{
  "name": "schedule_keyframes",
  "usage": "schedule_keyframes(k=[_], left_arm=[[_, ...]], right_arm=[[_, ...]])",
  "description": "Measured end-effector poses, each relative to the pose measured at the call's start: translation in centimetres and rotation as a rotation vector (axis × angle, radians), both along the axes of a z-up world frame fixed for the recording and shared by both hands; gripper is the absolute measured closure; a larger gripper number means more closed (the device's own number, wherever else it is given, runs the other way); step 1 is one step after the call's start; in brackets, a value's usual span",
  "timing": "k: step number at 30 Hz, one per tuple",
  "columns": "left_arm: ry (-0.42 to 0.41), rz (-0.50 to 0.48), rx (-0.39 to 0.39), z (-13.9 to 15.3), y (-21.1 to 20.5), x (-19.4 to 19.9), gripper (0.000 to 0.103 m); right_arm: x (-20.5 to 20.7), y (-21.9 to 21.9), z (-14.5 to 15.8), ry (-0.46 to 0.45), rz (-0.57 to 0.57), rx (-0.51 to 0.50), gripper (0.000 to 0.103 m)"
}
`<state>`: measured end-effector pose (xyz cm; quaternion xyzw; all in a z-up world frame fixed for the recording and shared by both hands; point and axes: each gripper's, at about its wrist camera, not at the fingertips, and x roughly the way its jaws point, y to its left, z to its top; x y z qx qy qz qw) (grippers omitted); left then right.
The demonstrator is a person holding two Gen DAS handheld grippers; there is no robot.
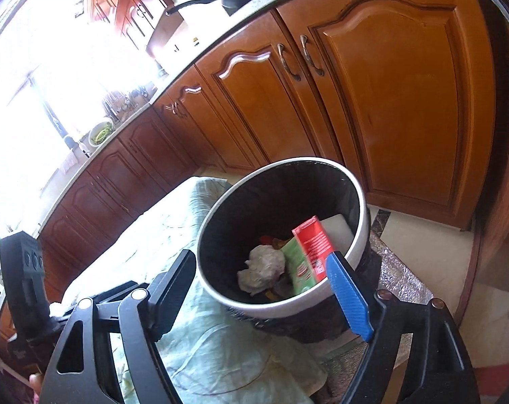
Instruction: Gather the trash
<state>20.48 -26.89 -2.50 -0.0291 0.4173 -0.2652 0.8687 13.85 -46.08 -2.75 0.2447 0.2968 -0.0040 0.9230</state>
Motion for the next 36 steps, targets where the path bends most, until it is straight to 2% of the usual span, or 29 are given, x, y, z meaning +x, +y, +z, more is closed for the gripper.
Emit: schedule_keyframes(k=[5, 8, 14, 16, 19, 22, 24, 30, 36], left_arm=[[-0.025, 0.052, -0.059, 0.2, 3.7, -2.8, 0.031], [-0.067, 0.082, -0.065, 0.5, 5.5, -4.0, 0.031], [-0.174, 0.125, -0.104, 3.2, 8.8, -6.7, 0.028], [-0.232, 0.139, -0.118, 4.5, 9.9, -7.7, 0.018], [-0.34, 0.17, -0.117, 5.9, 11.0, -9.5, 0.0], [-0.436, 0.209, -0.094, 6.0, 11.8, -11.1, 0.0], [-0.47, 0.23, -0.076, 5.3, 12.2, -11.7, 0.0], [-0.478, 0.28, -0.034, 2.5, 12.9, -12.8, 0.0], [-0.494, 0.322, 0.021, 1.0, 13.2, -13.7, 0.0]], right_arm=[[-2.8, 3.0, 1.4, -0.085, -0.023, -0.047, 0.021], [-4.3, 4.4, 2.0, -0.123, -0.046, -0.071, 0.013], [-6.5, 6.8, 5.0, -0.185, -0.039, -0.161, 0.011], [-7.4, 7.8, 6.6, -0.229, -0.04, -0.204, 0.001], [-8.8, 9.1, 8.0, -0.307, -0.07, -0.267, 0.0], [-9.9, 10.5, 7.3, -0.362, -0.092, -0.335, 0.0], [-10.1, 11.1, 6.1, -0.359, -0.097, -0.358, 0.0], [-10.4, 11.6, 2.3, -0.311, -0.095, -0.345, 0.0], [-10.9, 12.2, 0.8, -0.298, -0.091, -0.361, 0.0]])
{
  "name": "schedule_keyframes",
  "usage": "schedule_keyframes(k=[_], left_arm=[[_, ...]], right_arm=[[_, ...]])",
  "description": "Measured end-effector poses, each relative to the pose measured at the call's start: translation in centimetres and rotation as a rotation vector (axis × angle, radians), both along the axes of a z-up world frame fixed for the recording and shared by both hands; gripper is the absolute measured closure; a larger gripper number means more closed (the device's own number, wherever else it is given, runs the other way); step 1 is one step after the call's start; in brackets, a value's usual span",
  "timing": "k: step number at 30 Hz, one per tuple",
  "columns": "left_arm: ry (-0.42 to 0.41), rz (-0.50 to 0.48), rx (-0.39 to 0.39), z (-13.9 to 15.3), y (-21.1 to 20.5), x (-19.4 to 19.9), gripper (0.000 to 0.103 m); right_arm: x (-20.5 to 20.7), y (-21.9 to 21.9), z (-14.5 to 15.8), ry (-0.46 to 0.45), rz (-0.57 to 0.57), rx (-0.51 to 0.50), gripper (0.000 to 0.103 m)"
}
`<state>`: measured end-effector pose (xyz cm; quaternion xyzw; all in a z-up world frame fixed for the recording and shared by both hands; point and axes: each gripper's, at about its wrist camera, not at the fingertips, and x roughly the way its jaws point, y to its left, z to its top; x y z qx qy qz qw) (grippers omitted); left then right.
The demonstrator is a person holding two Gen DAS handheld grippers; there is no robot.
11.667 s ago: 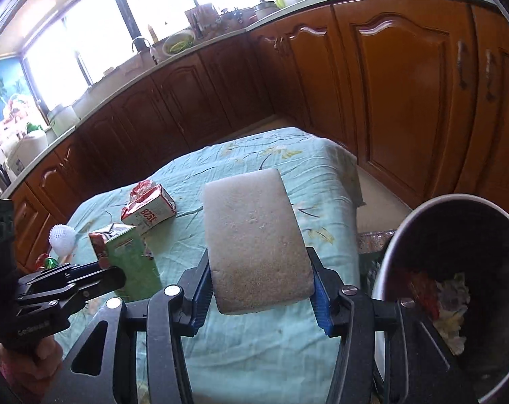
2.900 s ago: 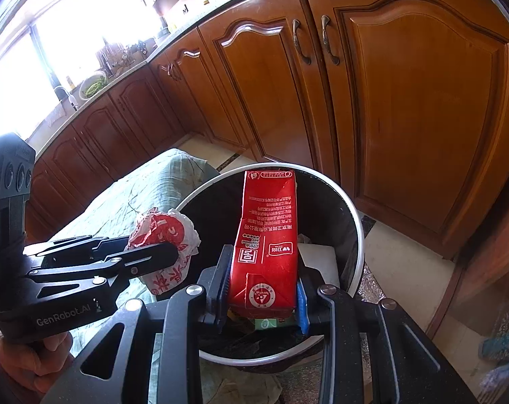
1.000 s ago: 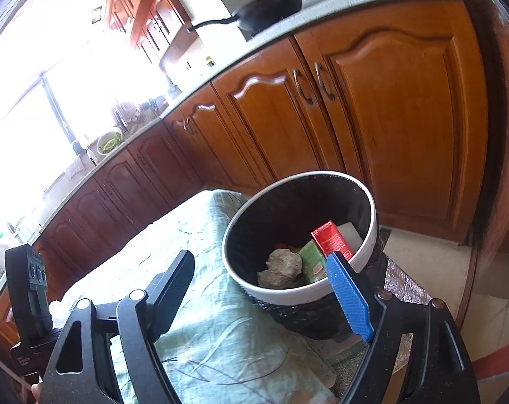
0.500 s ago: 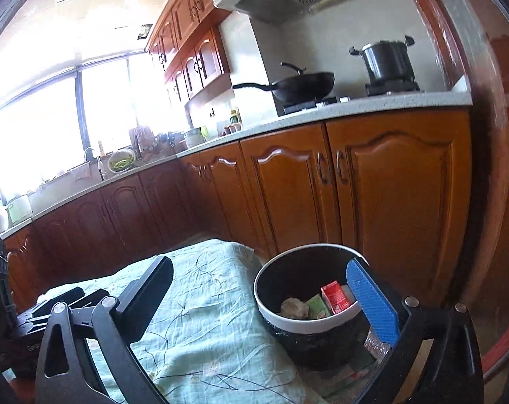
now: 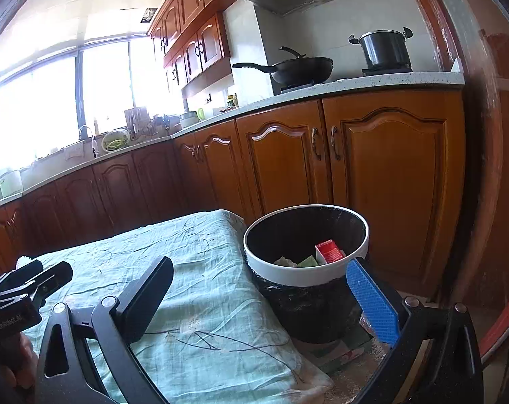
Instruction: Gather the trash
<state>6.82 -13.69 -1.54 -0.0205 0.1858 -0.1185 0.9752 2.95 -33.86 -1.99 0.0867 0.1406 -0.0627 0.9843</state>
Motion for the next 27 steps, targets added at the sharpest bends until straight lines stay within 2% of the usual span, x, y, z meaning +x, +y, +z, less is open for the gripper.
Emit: schedule_keyframes(k=[10, 27], left_arm=[[-0.02, 0.028, 0.062, -1.0, -0.4, -1.4, 0.0], [-0.004, 0.061, 0.068, -1.4, 0.4, -1.4, 0.0]], right_arm=[[-0.2, 0.8, -1.3, 0.013, 0.041, 0.007, 0.0], [-0.2, 1.7, -1.3, 0.006, 0.072, -0.005, 0.0]])
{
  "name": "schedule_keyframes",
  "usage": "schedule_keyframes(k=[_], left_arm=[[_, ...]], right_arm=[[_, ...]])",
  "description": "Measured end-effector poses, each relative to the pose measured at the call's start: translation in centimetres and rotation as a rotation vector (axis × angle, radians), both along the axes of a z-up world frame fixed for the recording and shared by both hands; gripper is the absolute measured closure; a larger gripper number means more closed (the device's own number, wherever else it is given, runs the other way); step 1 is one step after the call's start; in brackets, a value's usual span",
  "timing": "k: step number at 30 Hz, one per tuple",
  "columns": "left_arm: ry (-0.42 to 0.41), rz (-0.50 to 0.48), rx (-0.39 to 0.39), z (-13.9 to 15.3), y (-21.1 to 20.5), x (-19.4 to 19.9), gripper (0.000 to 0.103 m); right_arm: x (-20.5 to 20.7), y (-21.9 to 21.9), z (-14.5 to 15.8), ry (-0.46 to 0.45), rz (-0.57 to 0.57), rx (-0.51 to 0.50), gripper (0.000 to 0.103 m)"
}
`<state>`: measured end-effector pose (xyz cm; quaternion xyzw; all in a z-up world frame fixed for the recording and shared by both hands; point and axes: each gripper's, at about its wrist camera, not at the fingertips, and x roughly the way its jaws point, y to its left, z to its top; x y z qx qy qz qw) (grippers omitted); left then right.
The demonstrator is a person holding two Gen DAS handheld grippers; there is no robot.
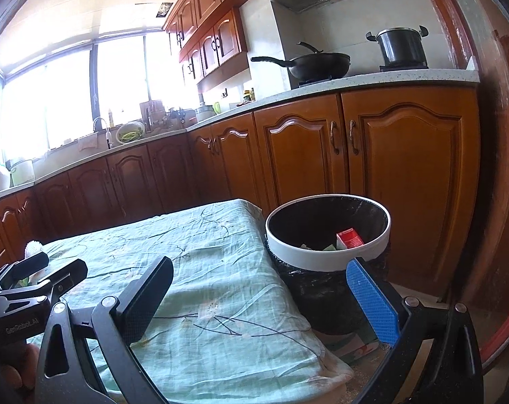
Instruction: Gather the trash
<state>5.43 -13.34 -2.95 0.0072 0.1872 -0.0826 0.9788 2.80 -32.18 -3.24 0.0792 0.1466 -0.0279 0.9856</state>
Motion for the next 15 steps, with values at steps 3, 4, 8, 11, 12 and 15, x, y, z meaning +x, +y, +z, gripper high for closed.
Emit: schedule_keyframes(k=[3, 4, 8, 11, 12, 15], left_arm=[[0.004, 0.001, -0.004, 0.01, 0.15, 0.06, 0.0], [0.005, 0.001, -0.006, 0.02, 0.2, 0.08, 0.0], [0.004, 0.006, -0.001, 0.05, 0.19, 0.06, 0.0], [0.003, 0.005, -0.002, 0.18, 0.17, -0.03, 0.0], [0.001, 0.002, -0.004, 0.22, 0.22, 0.03, 0.0], [-0.005, 0.004, -0.001, 0.38, 0.14, -0.09, 0.0]], right_arm=[[-0.03, 0.06, 0.15, -0.002, 0.002, 0.0, 0.0], [-0.06, 0.07, 0.18, -0.003, 0.003, 0.0, 0.0], [-0.1, 0.11, 0.36, -0.007, 0.006, 0.001, 0.0], [-0.18, 0.21, 0.42, -0.007, 0.007, -0.001, 0.0], [-0.2, 0.19, 0.44, -0.007, 0.007, 0.001, 0.0], [-0.15, 0.19, 0.51, -0.004, 0.009, 0.006, 0.0]])
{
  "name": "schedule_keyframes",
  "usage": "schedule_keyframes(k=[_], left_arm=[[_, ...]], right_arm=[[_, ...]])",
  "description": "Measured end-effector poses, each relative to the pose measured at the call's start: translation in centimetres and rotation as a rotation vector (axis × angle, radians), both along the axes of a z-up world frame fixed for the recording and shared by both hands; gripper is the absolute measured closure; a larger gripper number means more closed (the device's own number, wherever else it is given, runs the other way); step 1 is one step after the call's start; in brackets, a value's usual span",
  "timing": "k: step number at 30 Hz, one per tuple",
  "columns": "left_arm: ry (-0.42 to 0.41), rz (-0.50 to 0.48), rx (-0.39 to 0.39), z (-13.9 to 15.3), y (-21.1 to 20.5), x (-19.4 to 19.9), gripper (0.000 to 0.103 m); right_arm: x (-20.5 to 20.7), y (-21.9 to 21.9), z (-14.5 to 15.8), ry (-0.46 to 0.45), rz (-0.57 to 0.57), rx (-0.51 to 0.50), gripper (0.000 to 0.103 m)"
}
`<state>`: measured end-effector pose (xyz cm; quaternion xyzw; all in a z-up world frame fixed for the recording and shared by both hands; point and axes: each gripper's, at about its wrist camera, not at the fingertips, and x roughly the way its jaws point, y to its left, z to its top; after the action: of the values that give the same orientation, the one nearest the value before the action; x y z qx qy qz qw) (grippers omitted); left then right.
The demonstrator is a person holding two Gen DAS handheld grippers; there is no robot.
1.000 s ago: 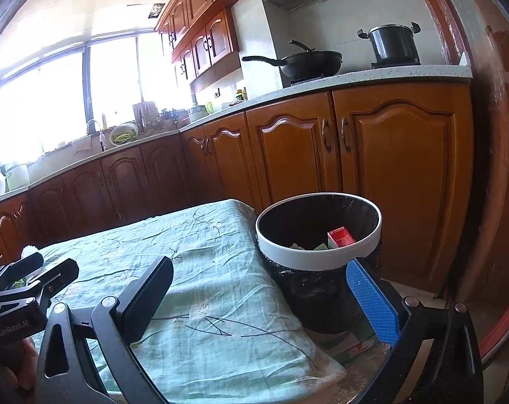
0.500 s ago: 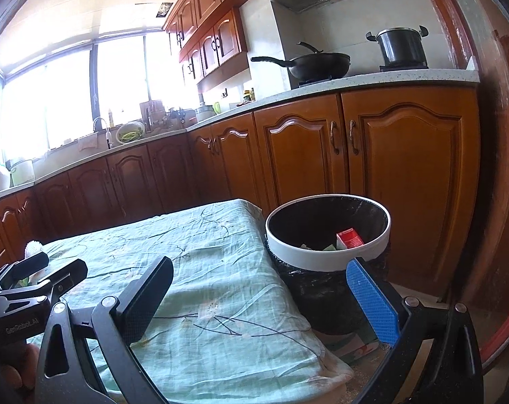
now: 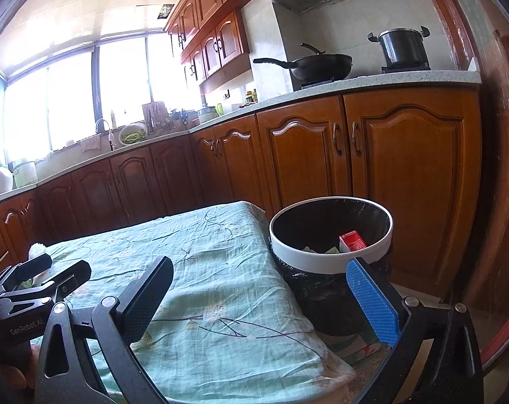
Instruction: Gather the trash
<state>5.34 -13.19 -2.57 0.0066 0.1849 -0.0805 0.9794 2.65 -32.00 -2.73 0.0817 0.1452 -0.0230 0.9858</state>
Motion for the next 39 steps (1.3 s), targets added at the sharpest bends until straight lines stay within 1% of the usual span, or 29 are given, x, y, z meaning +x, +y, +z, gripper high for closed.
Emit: schedule_keyframes(k=[10, 39], left_arm=[[-0.013, 0.002, 0.013, 0.13, -0.53, -0.56, 0.0], [-0.001, -0.007, 0.011, 0.18, -0.82, -0.39, 0.0]], right_arm=[[0.09, -0.04, 0.02, 0.005, 0.001, 0.002, 0.0], [0.02, -0.27, 0.3, 0.005, 0.001, 0.009, 0.0]])
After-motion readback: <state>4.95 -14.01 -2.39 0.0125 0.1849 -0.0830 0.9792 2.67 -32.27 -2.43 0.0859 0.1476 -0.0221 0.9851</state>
